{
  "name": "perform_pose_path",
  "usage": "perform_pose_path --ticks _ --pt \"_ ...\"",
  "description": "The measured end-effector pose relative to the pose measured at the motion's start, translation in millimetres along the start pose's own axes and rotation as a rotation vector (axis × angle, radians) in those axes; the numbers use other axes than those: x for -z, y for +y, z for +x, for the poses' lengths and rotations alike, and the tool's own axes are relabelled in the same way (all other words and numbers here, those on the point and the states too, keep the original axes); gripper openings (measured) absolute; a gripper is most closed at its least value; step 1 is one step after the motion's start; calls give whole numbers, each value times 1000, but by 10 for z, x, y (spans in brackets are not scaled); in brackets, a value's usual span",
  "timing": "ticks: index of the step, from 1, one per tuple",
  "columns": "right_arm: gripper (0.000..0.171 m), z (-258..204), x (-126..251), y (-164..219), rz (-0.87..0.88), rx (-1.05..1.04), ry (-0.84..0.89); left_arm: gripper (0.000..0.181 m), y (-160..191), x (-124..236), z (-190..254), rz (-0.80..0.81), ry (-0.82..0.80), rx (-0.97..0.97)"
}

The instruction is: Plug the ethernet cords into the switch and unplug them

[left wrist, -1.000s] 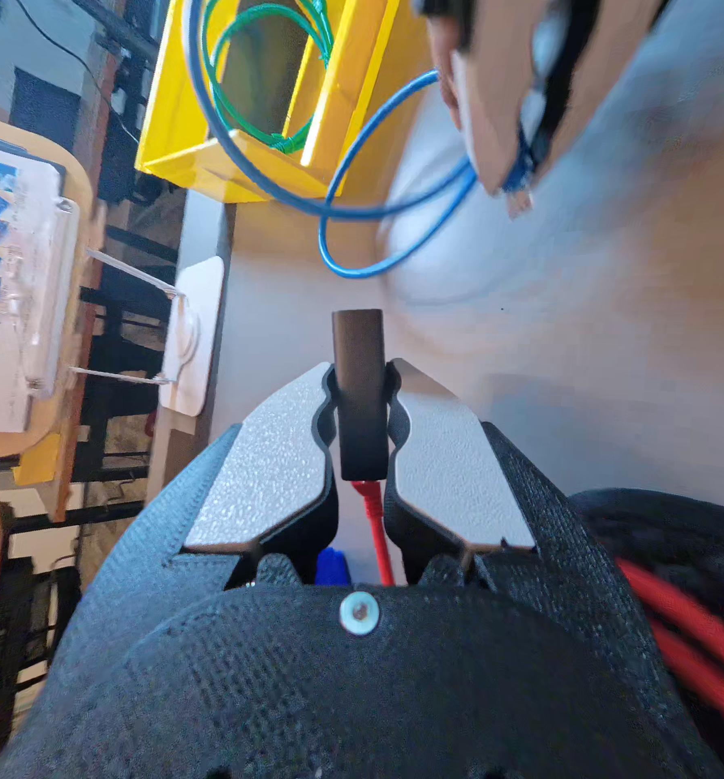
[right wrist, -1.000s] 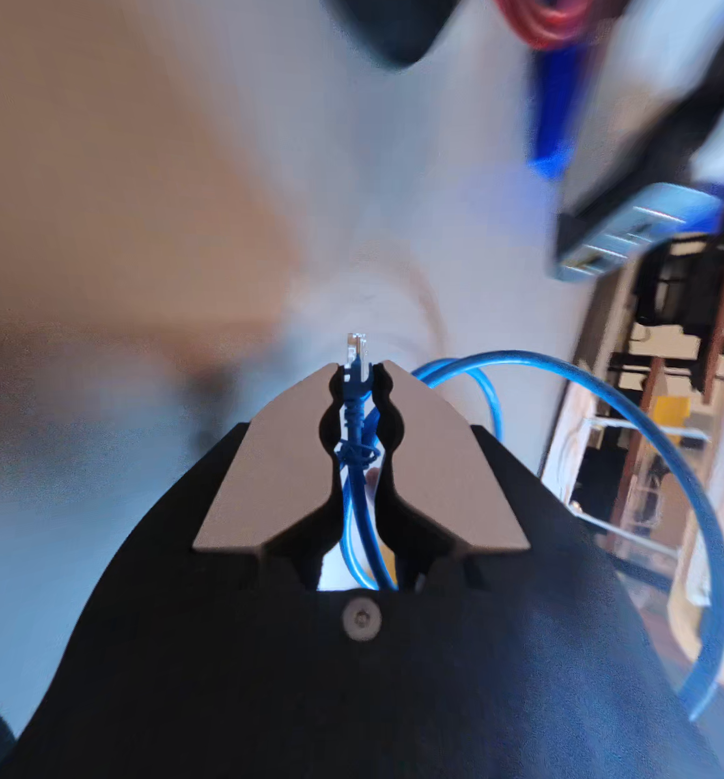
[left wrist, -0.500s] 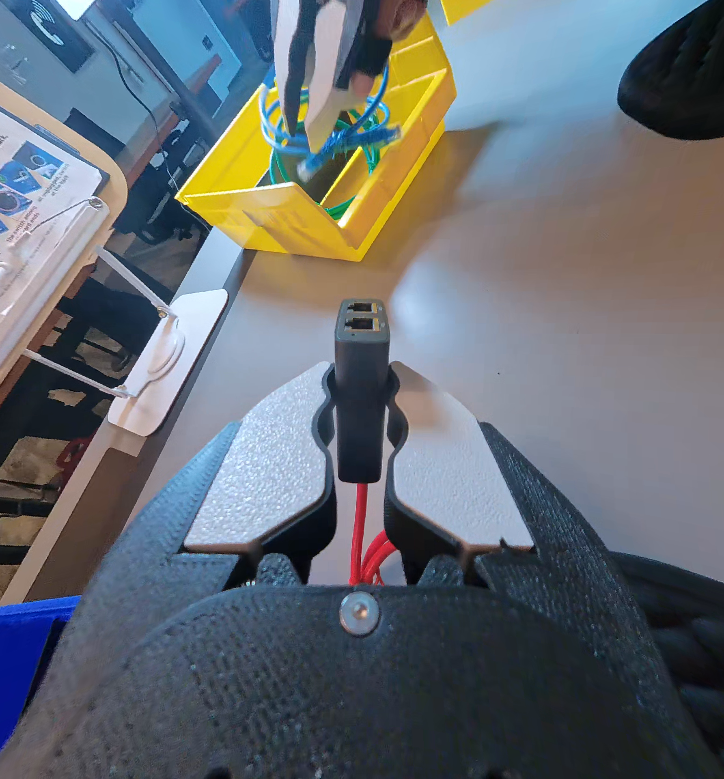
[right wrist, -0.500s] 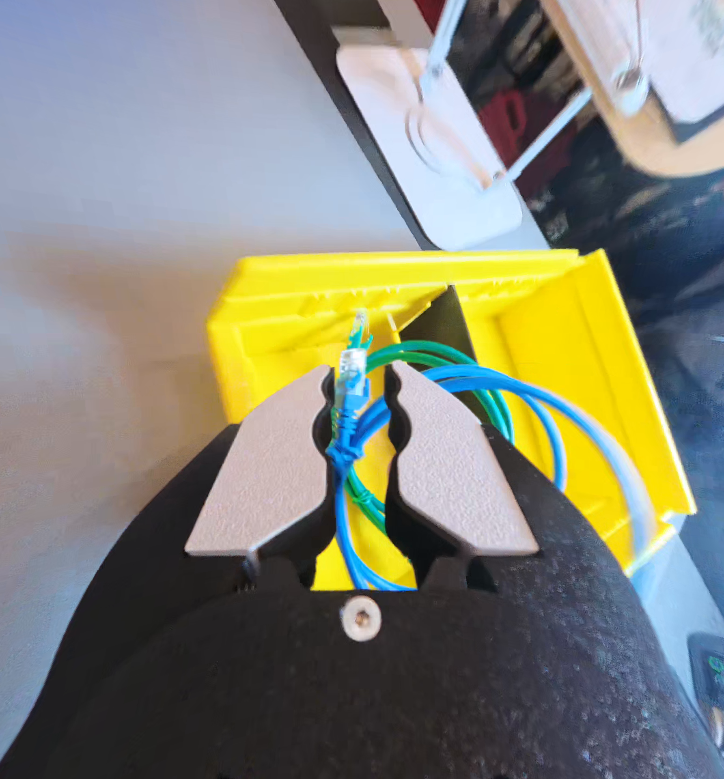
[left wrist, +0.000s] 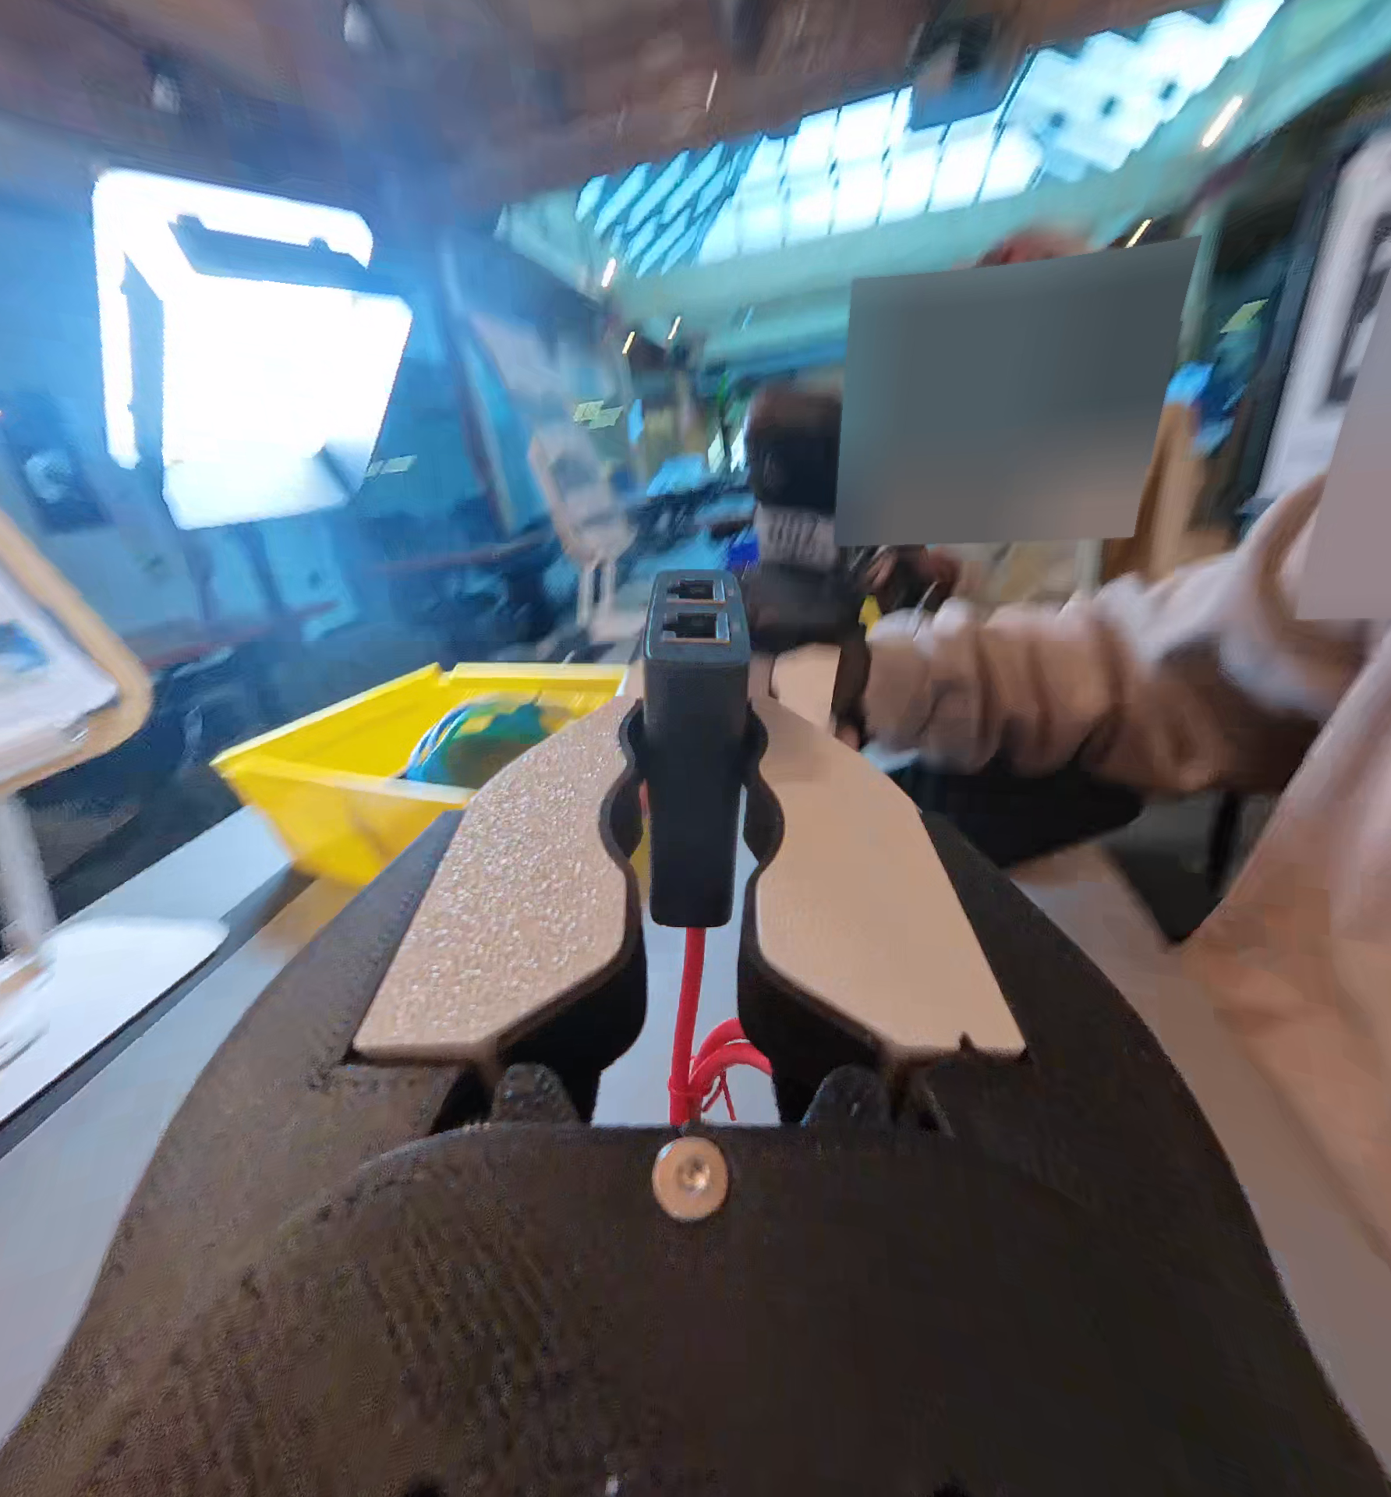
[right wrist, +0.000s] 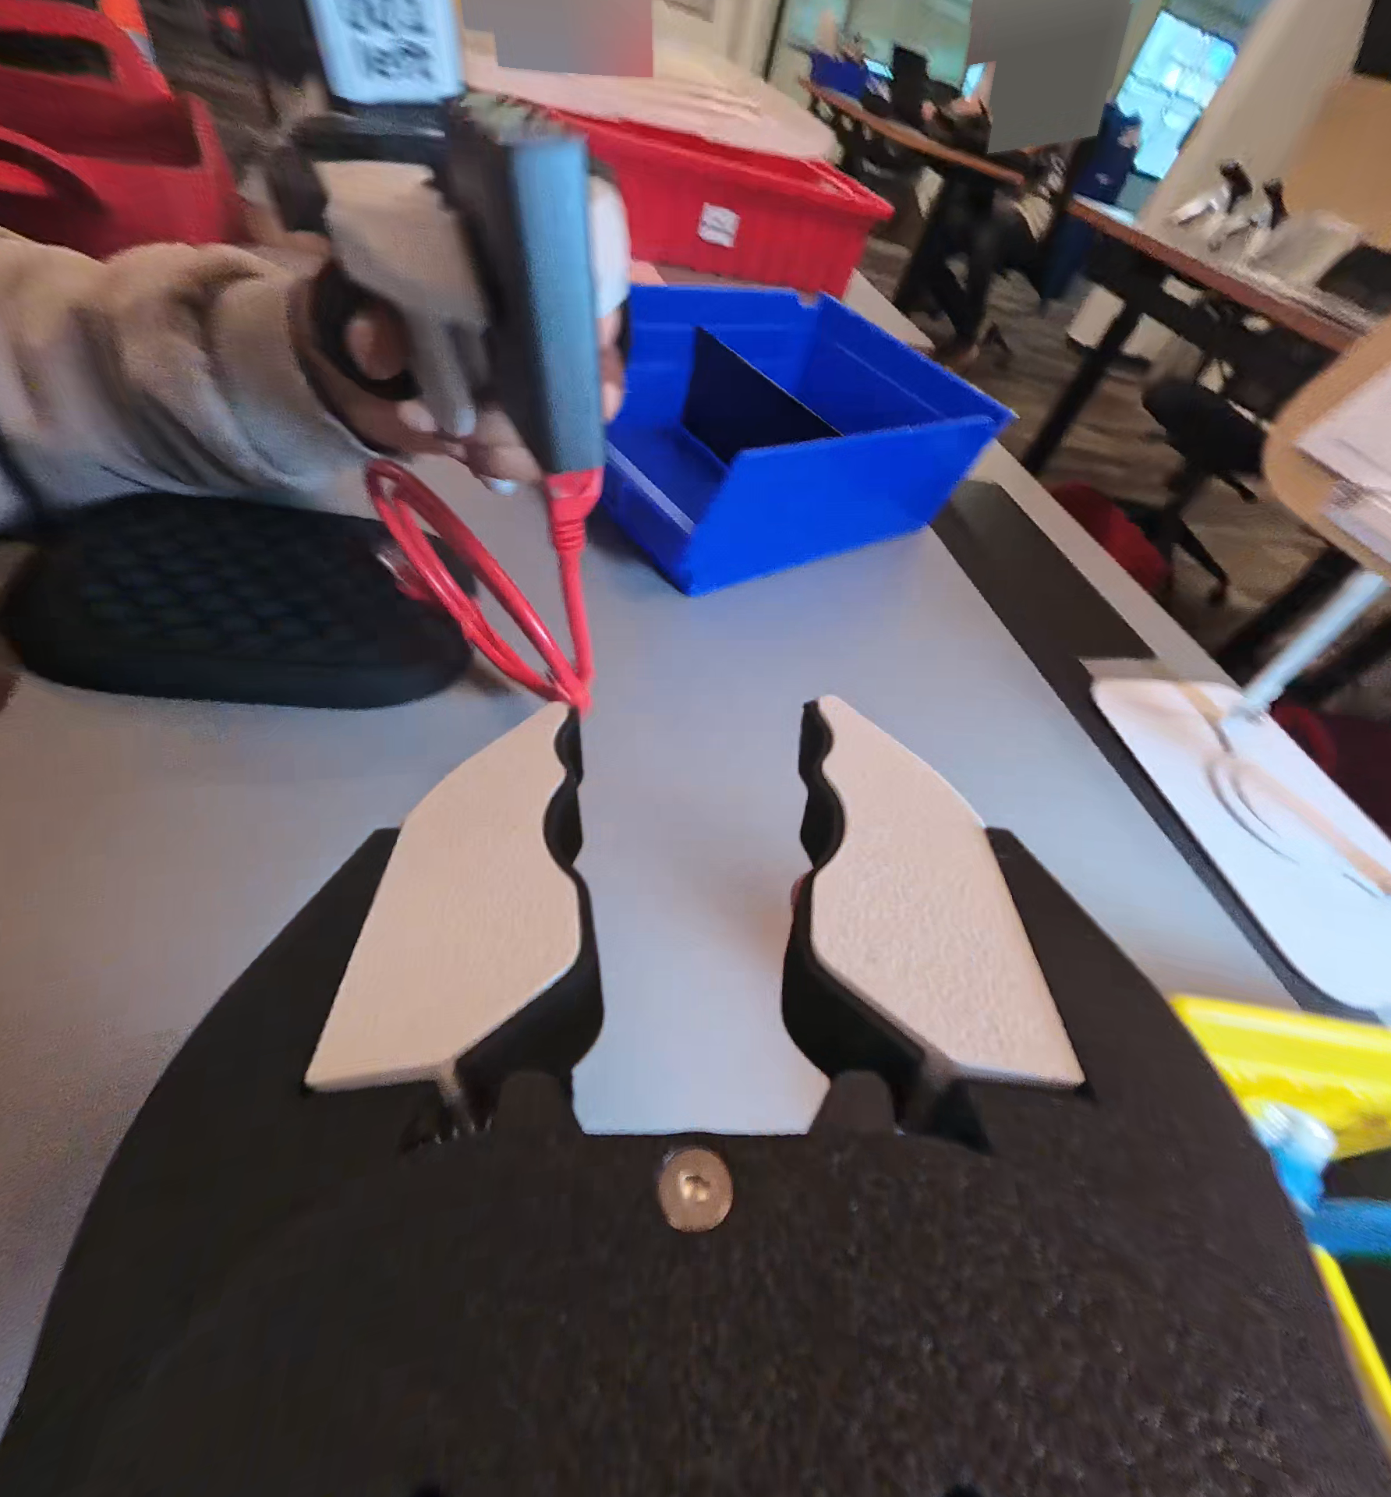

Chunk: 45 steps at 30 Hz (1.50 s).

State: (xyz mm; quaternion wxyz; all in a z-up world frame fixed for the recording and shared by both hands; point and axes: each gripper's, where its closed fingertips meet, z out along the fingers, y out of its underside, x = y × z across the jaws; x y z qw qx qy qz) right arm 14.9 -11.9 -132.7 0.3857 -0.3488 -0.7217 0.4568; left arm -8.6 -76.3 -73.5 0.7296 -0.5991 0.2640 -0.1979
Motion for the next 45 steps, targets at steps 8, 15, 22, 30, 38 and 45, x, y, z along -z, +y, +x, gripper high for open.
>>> perform_pose_path --ticks 8,15,22,30,38,45 --pt "7 -510 -282 -47 64 156 -114 21 -156 -89 191 212 136 111" --pt "34 -373 -138 -127 91 75 -97 21 -181 3 195 262 179 137" --pt "5 -398 -155 -146 13 184 -63 21 -37 28 156 172 140 54" --pt "6 -30 180 -81 -227 599 285 27 677 -43 -99 -305 -39 -268" --pt "6 -164 89 54 -225 866 259 25 999 -29 -30 -496 -9 -495" --pt "7 -86 -11 329 -310 789 243 21 1133 -6 -150 -628 -104 -661"
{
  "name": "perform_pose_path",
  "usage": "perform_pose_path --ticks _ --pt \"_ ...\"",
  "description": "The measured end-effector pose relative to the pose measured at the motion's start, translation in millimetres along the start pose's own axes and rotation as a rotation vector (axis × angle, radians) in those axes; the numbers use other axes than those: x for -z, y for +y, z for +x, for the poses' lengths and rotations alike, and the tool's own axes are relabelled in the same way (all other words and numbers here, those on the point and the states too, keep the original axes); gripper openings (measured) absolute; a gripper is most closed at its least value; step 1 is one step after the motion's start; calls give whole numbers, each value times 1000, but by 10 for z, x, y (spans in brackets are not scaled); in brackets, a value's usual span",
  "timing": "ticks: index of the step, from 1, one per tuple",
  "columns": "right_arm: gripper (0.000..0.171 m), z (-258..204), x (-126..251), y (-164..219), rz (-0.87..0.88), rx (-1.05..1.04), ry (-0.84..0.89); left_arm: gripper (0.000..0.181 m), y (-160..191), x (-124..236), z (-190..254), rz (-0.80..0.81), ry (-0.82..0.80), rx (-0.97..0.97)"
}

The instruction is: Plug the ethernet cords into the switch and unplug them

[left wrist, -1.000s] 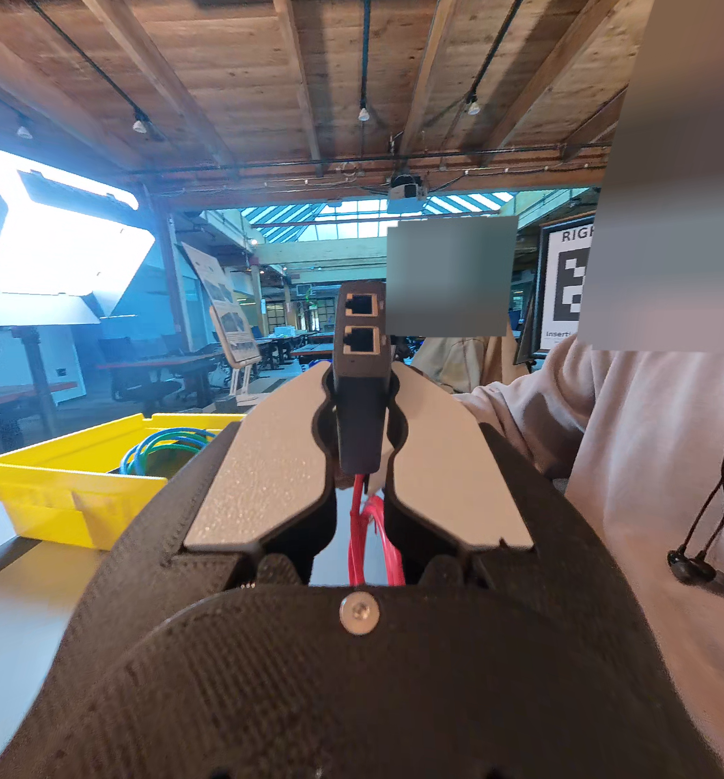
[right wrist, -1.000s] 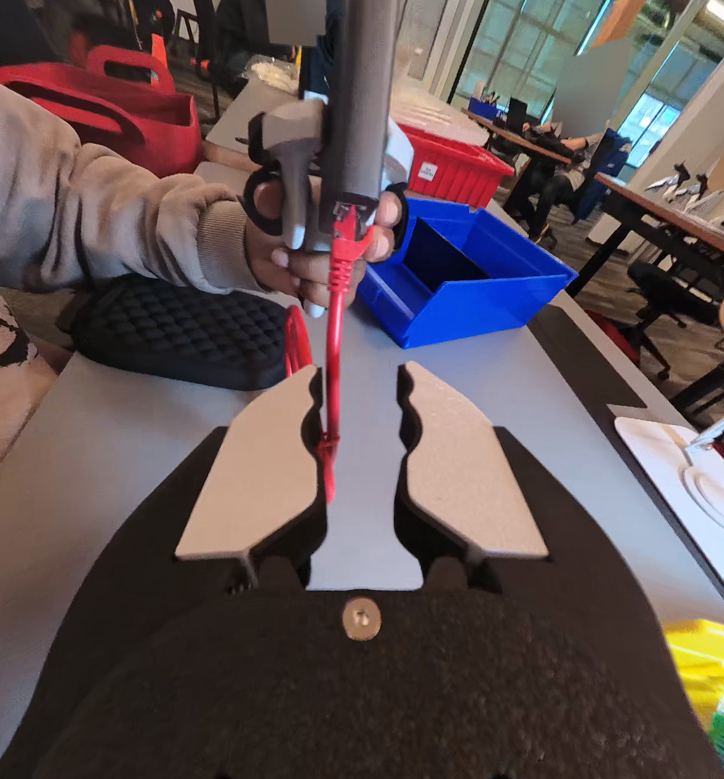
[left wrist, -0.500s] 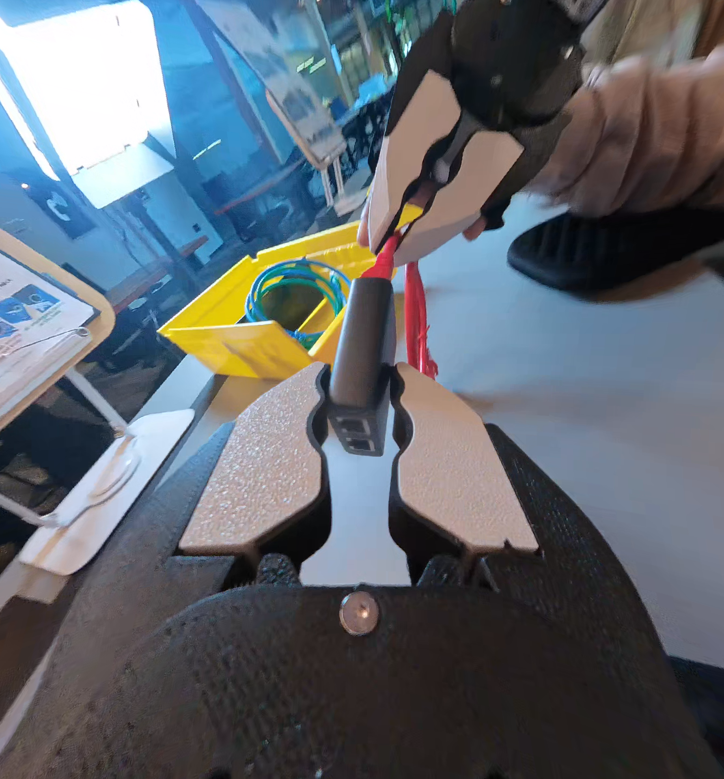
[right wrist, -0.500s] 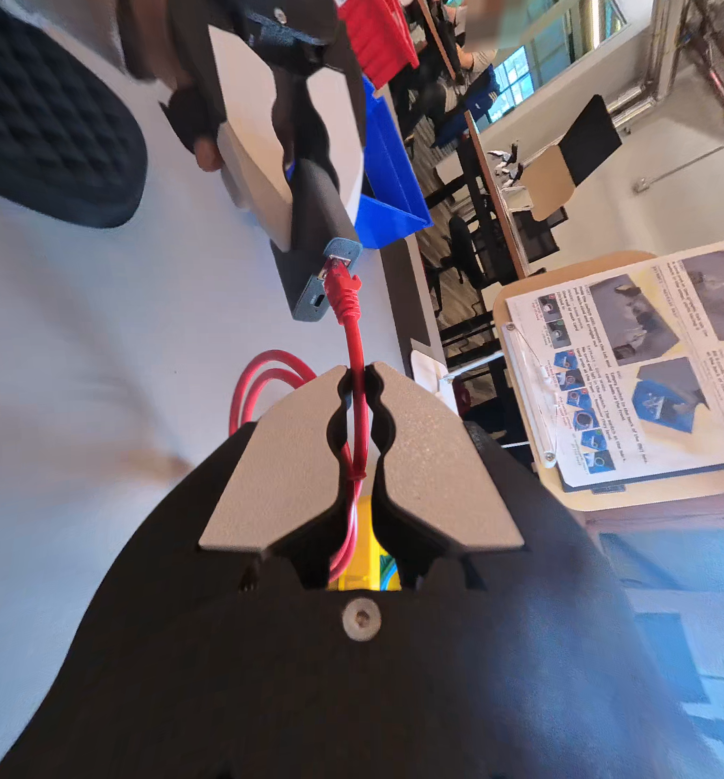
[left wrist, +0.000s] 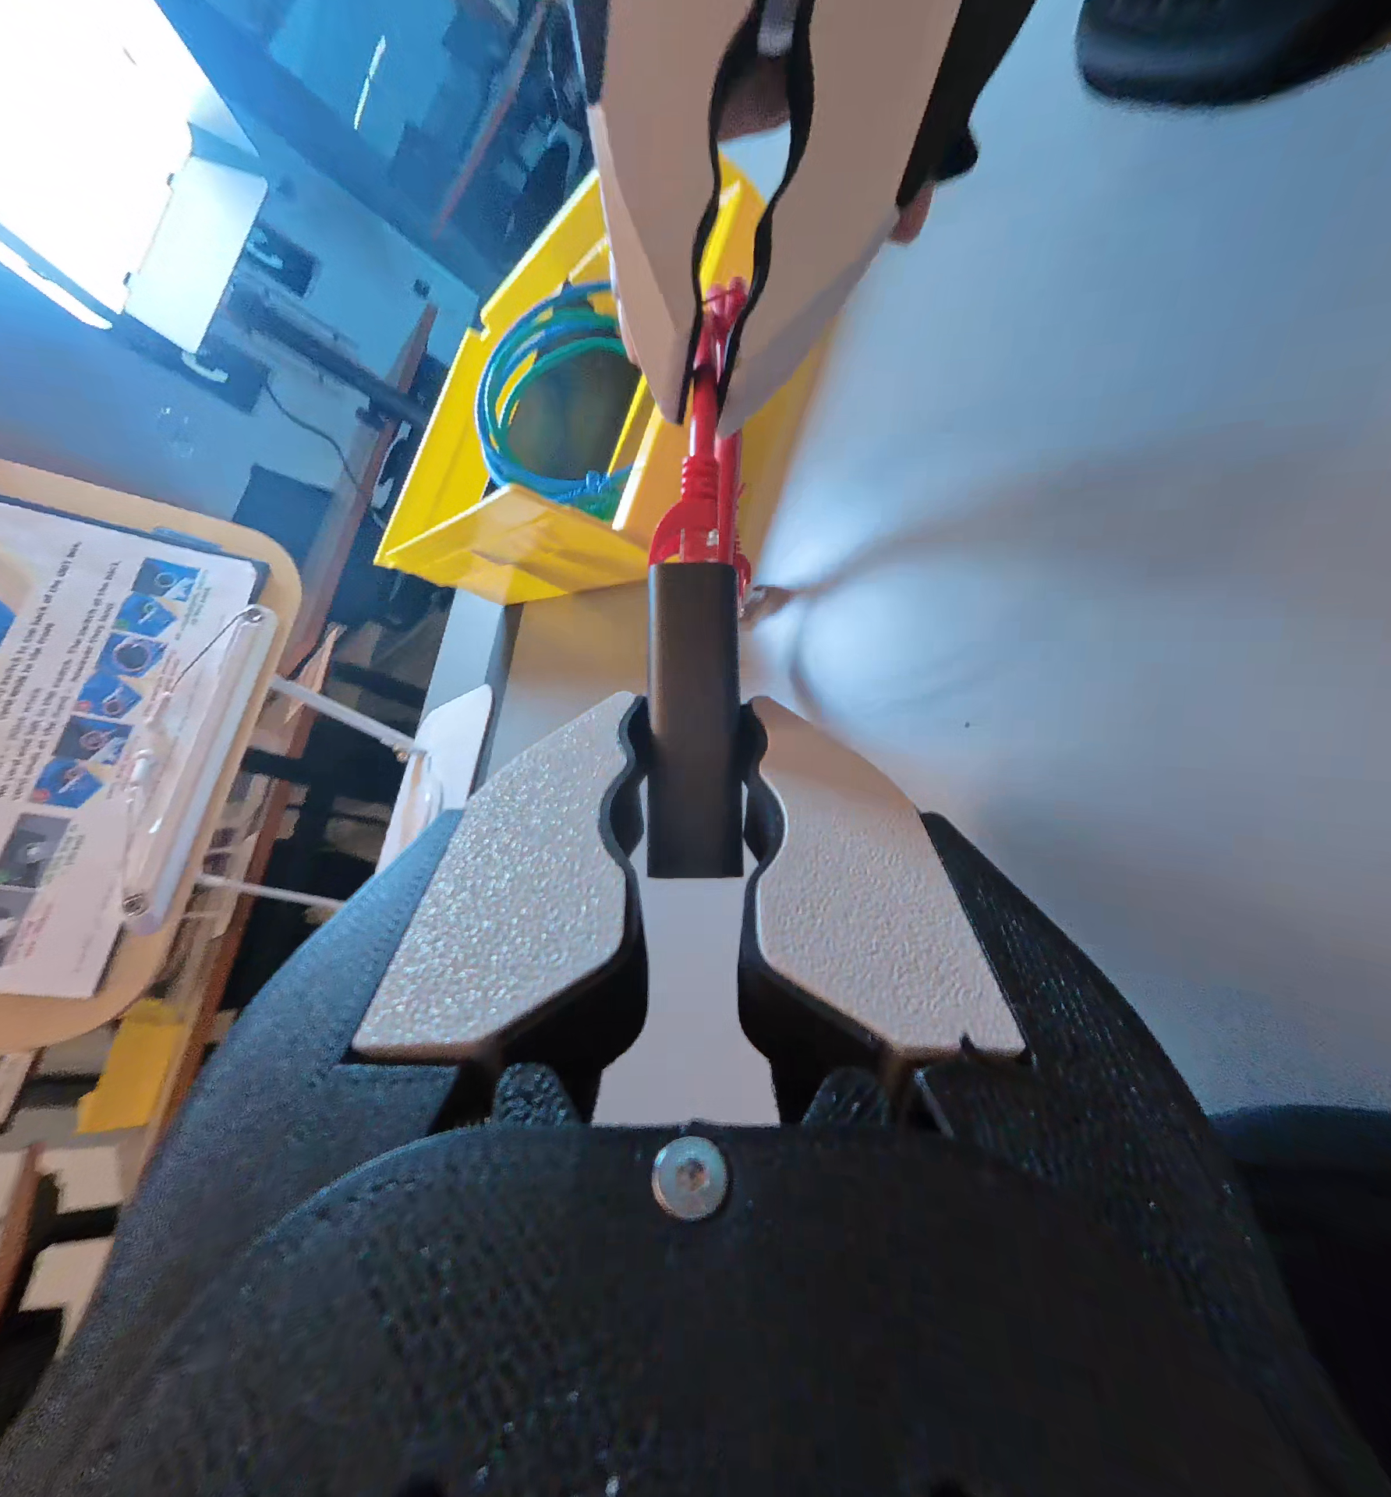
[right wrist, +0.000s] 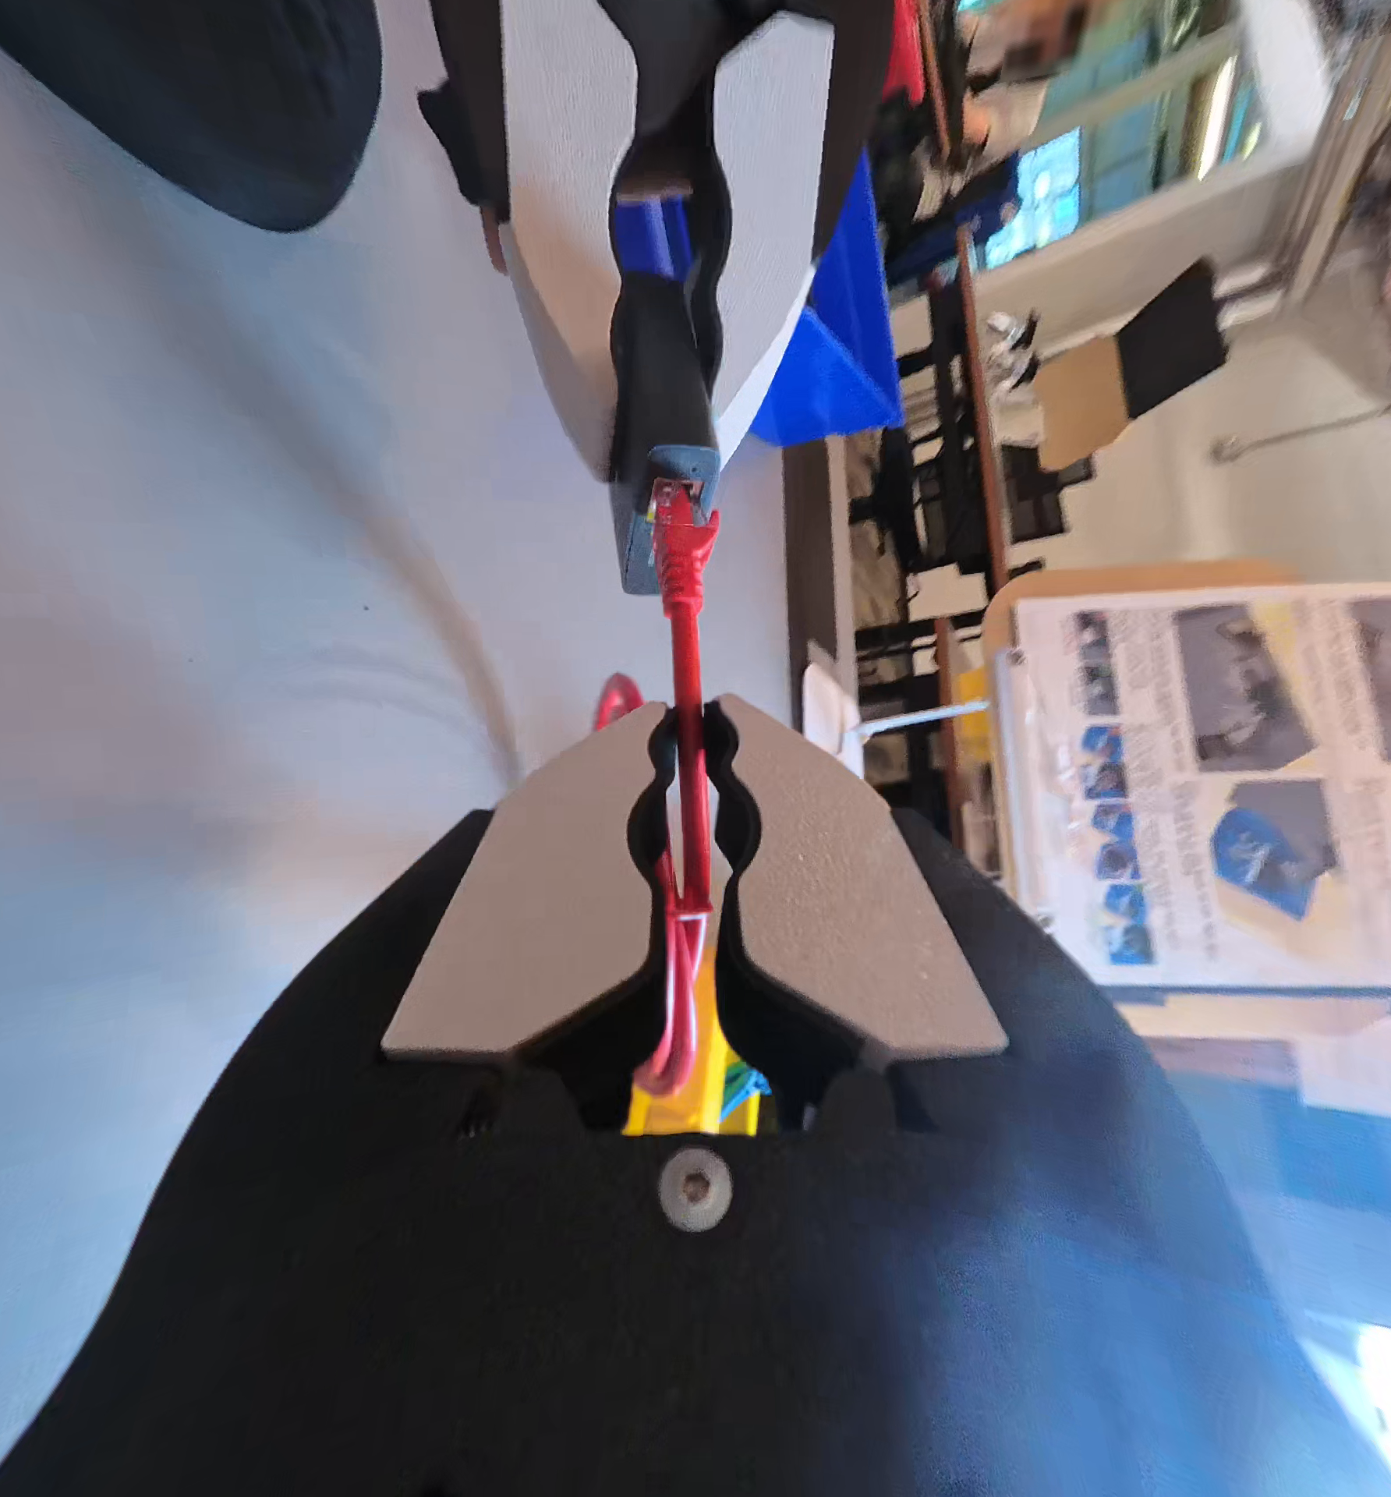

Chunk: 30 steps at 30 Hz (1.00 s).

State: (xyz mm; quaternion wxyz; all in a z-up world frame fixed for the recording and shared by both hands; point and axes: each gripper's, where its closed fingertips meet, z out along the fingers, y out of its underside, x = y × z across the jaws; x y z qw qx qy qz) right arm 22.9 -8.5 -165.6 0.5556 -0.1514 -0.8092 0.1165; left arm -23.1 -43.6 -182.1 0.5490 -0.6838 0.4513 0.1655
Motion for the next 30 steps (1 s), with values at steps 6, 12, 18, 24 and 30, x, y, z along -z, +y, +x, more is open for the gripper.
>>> perform_pose_path --ticks 6,12,18,24,30 --pt "24 -82 -110 -123 -6 -107 -46 21 6 -68 66 -43 -32 -130" --pt "15 -215 -227 -168 -1 -35 -40 21 -13 -110 143 -64 -24 -173" --pt "15 -228 -255 -177 6 -19 -21 21 22 -114 157 -78 -8 -144" --pt "15 -238 -266 -182 21 -40 -14 21 26 -119 168 -79 2 -125" --pt "15 -269 -271 -182 23 -26 -15 21 50 -135 199 -83 22 -101"
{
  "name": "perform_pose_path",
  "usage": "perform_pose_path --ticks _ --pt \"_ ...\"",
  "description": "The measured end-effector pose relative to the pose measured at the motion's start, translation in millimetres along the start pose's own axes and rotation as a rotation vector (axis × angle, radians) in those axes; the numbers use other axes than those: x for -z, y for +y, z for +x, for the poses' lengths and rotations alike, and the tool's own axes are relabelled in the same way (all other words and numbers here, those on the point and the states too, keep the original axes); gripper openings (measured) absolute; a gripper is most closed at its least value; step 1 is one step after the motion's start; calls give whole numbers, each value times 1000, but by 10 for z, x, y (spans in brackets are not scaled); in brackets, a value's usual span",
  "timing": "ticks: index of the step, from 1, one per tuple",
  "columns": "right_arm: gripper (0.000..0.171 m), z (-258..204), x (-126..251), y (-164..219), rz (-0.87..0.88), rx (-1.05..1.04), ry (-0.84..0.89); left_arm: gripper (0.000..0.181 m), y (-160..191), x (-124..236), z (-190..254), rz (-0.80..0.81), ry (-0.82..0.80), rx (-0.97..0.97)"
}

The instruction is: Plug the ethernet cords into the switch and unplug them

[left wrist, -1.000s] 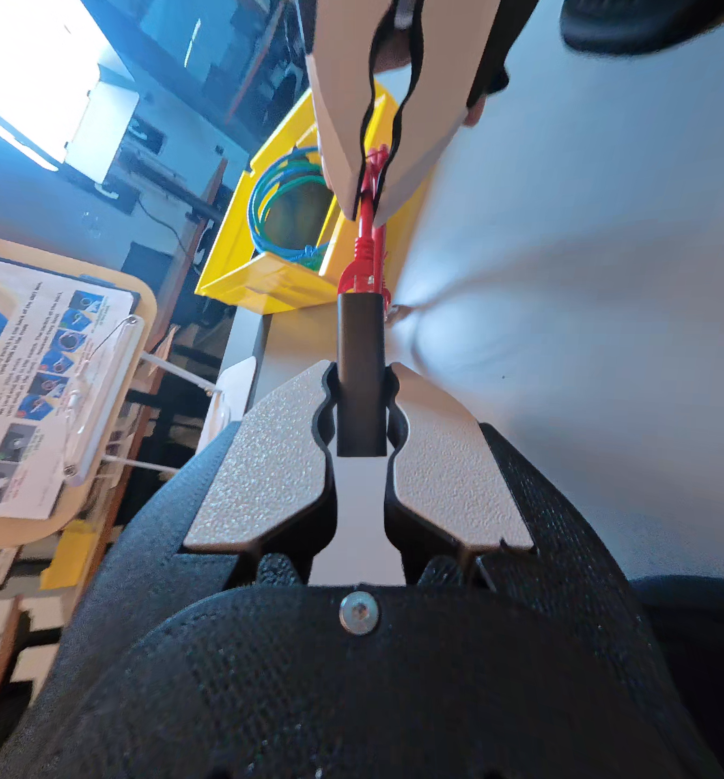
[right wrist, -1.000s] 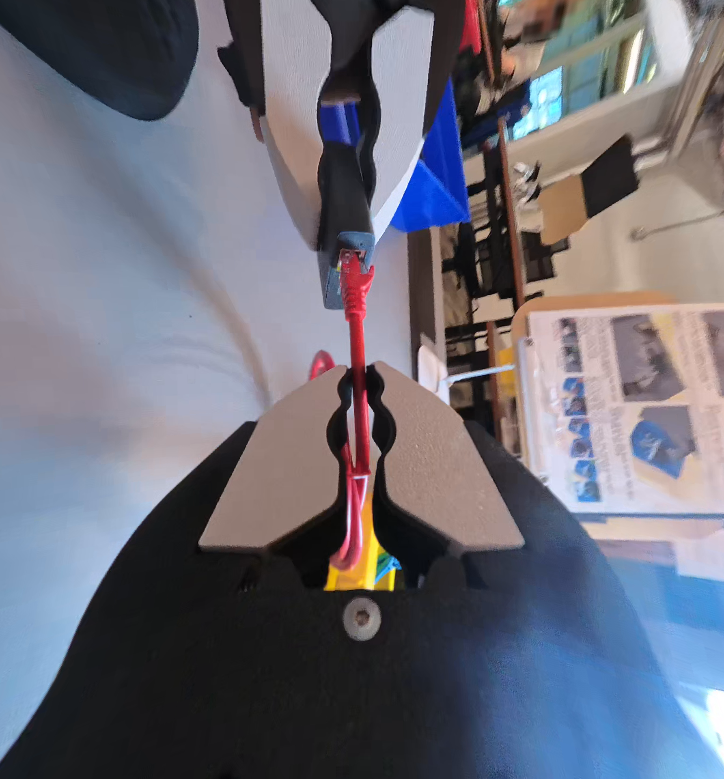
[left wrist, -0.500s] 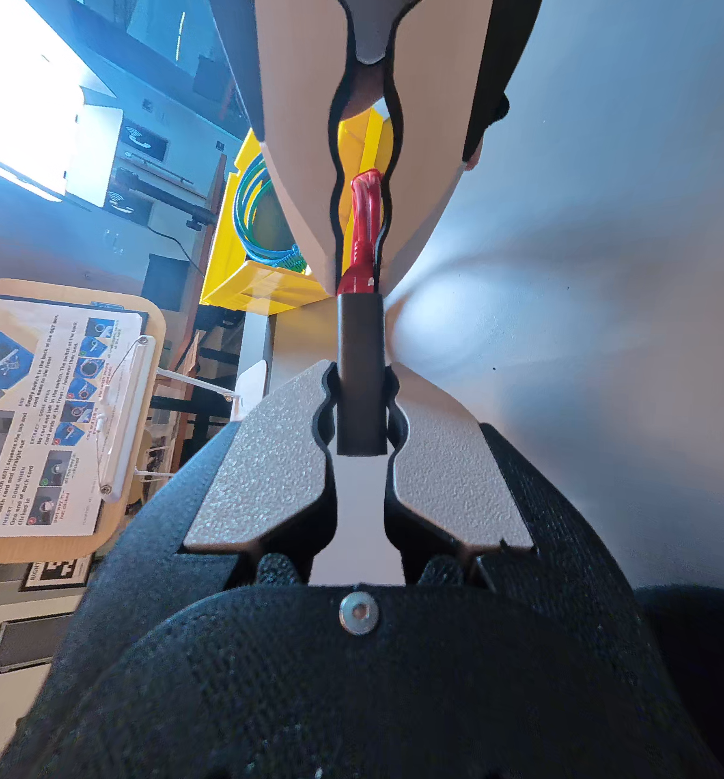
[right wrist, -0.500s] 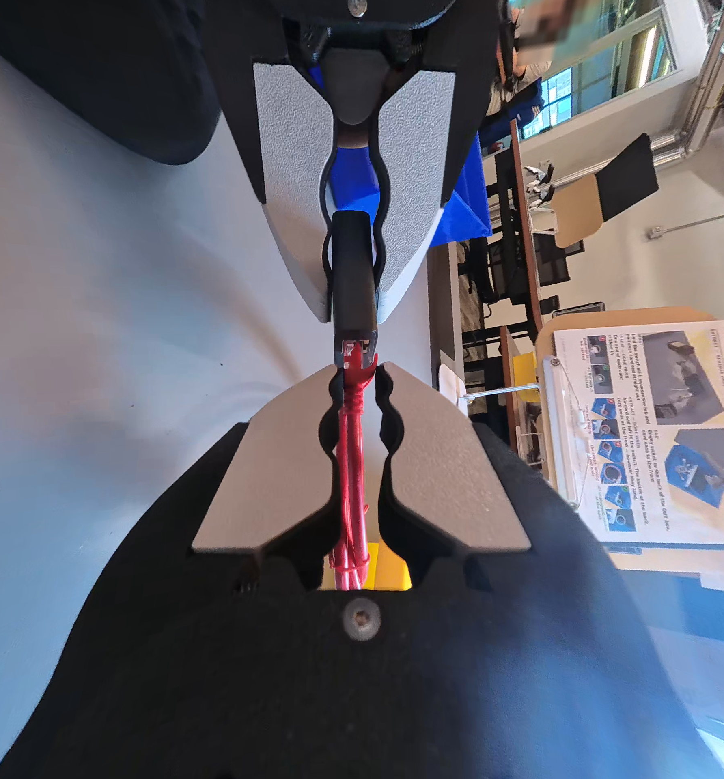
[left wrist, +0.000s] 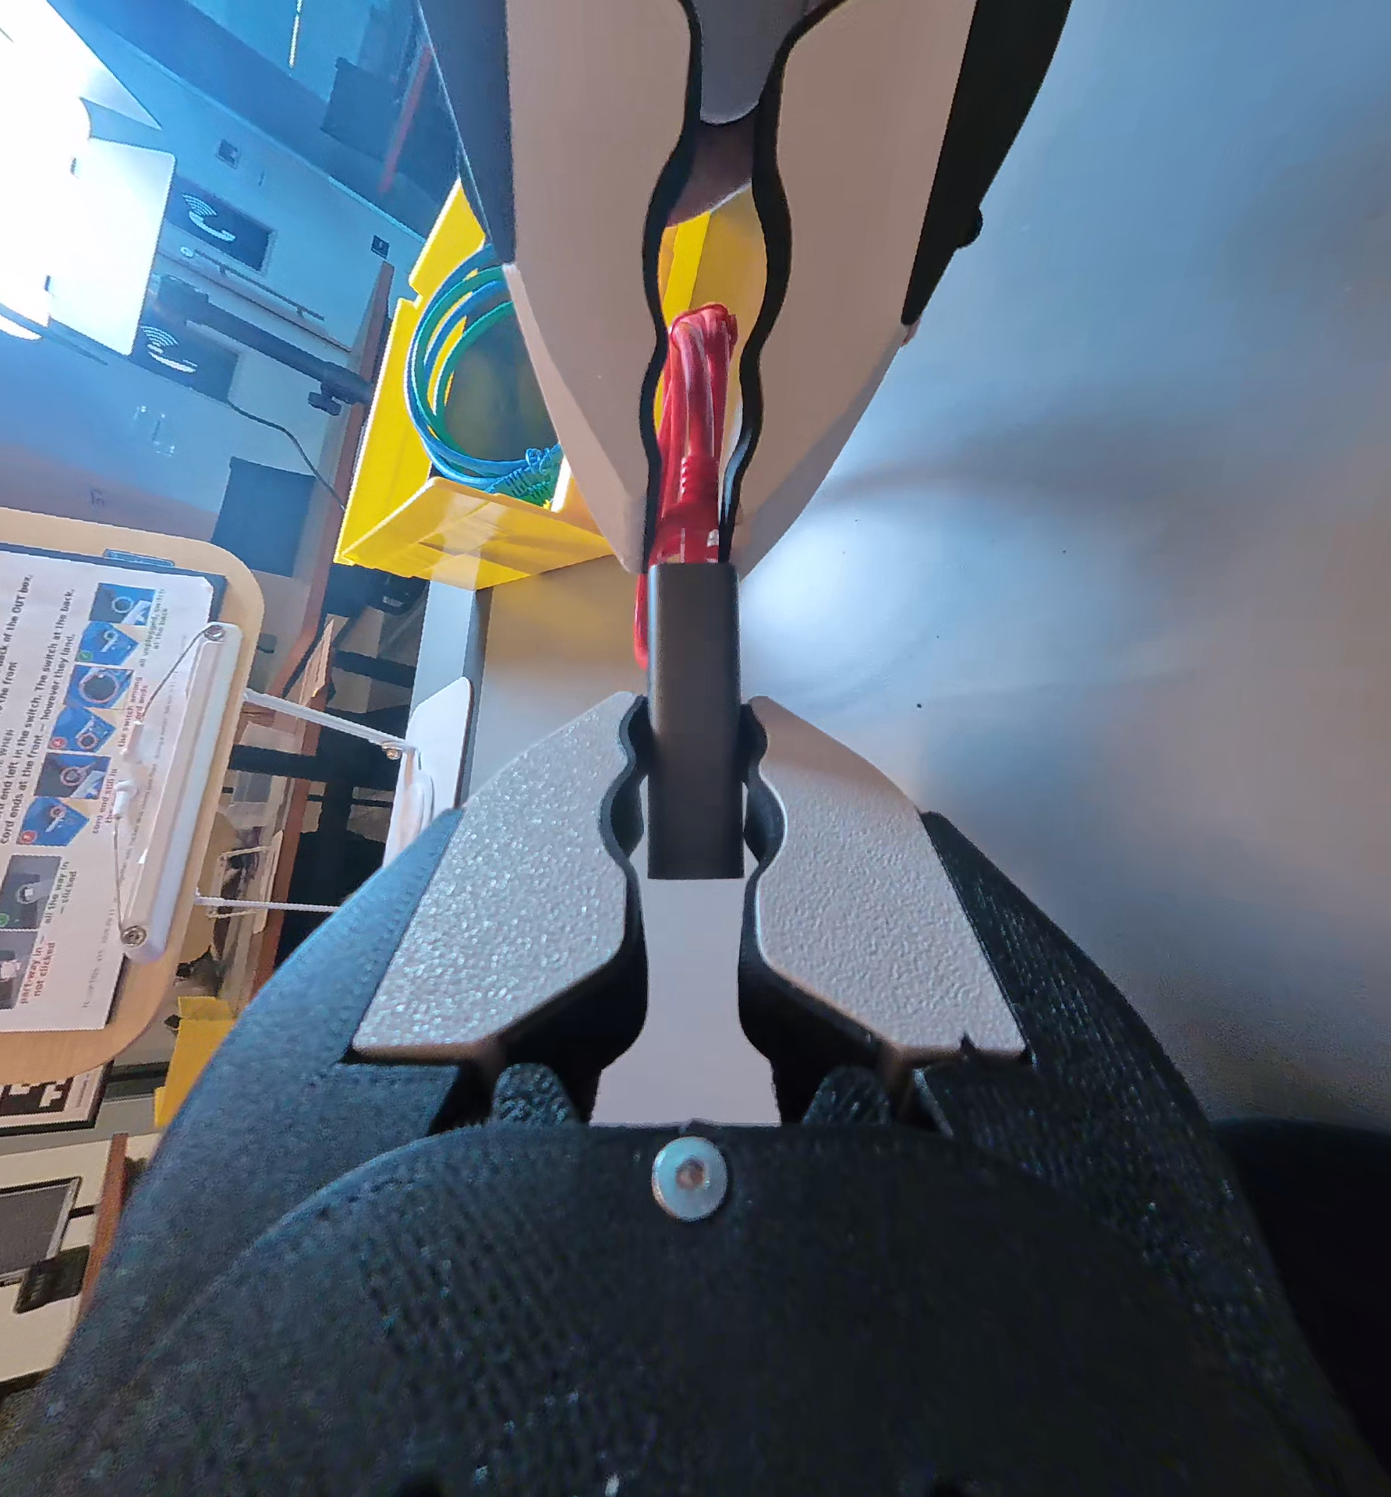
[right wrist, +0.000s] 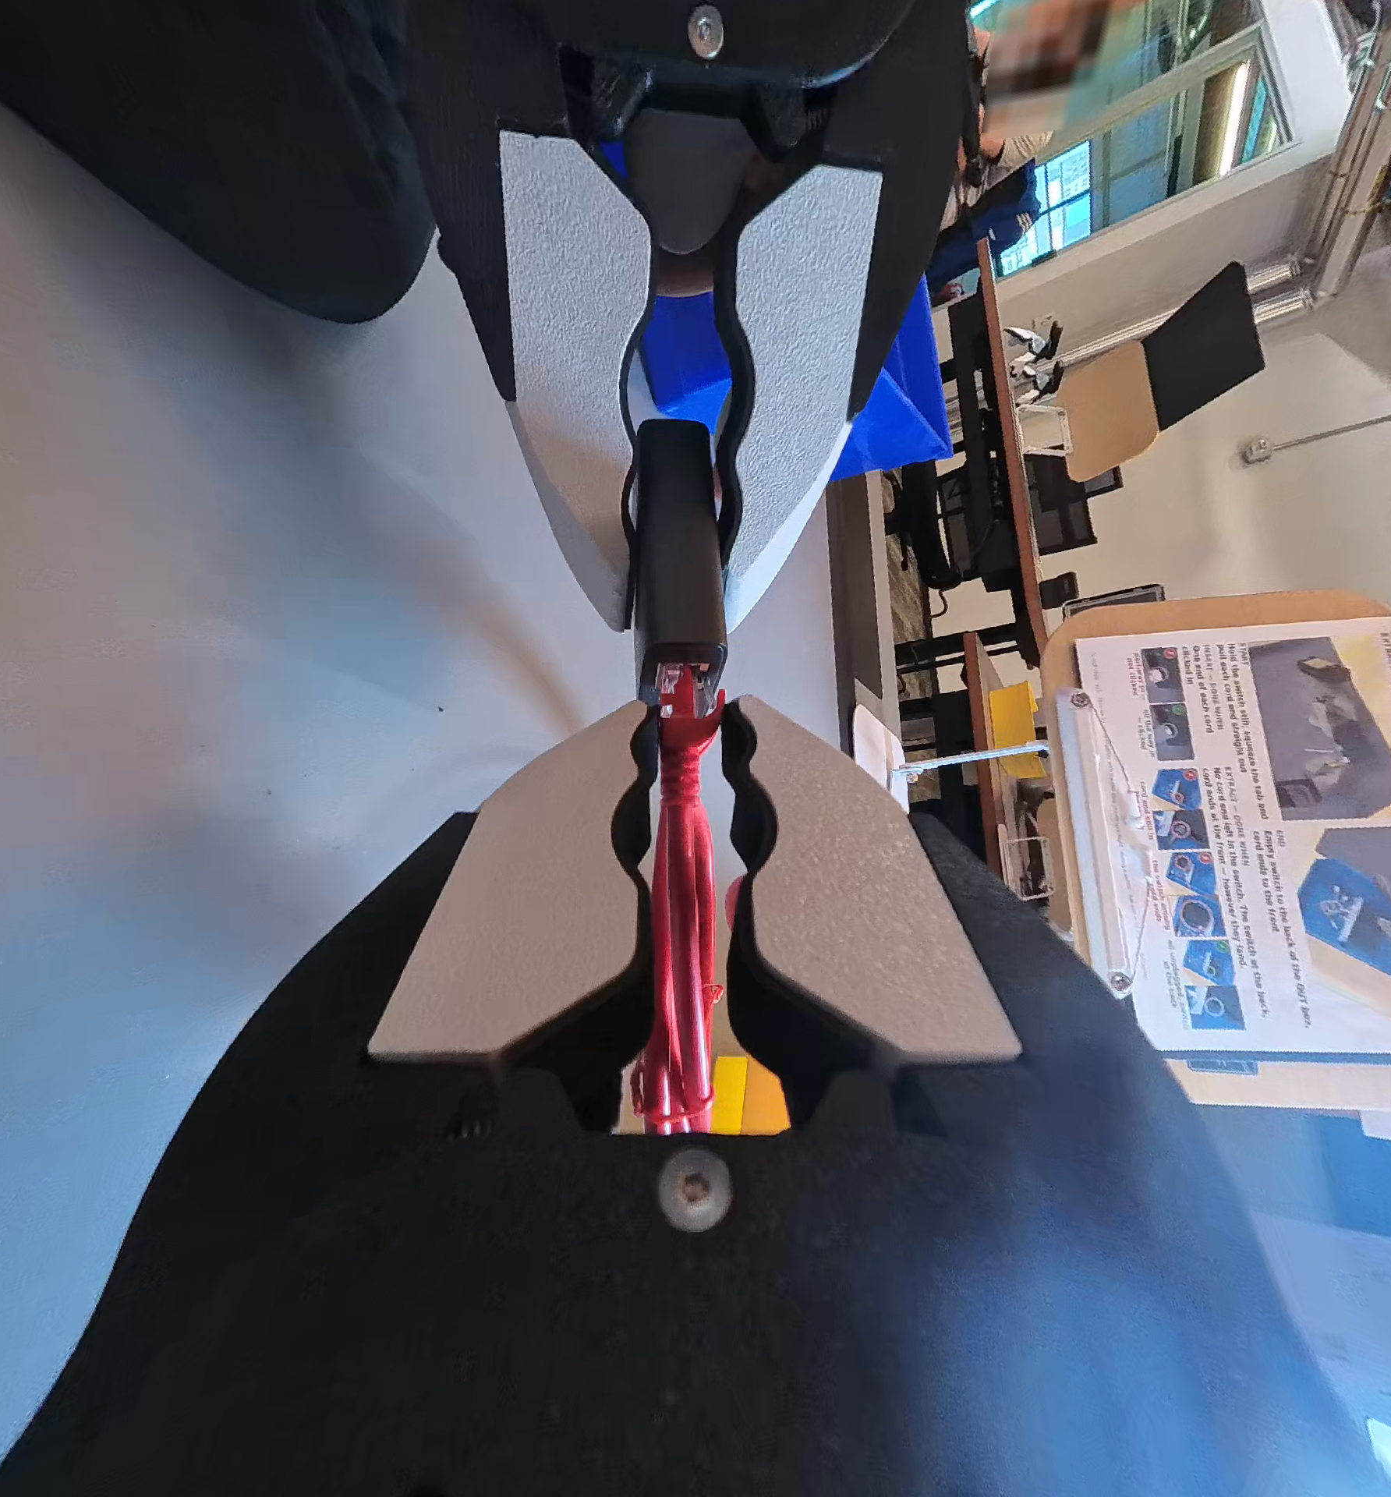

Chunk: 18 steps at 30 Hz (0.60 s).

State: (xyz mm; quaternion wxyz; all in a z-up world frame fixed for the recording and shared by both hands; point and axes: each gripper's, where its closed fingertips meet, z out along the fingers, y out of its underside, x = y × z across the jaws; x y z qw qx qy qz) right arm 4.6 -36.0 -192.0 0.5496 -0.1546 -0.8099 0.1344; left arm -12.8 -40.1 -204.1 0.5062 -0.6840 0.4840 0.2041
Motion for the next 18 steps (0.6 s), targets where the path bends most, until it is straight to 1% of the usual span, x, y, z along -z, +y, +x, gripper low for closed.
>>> perform_pose_path --ticks 5,12,18 --pt "14 6 2 10 -2 -47 -9 20 -4 -11 -7 13 -27 -3" --pt "14 -20 22 -8 11 -61 -18 20 -49 -7 10 42 -52 -26" --pt "13 -139 68 -88 57 -11 -77 20 -105 32 126 59 21 -58"
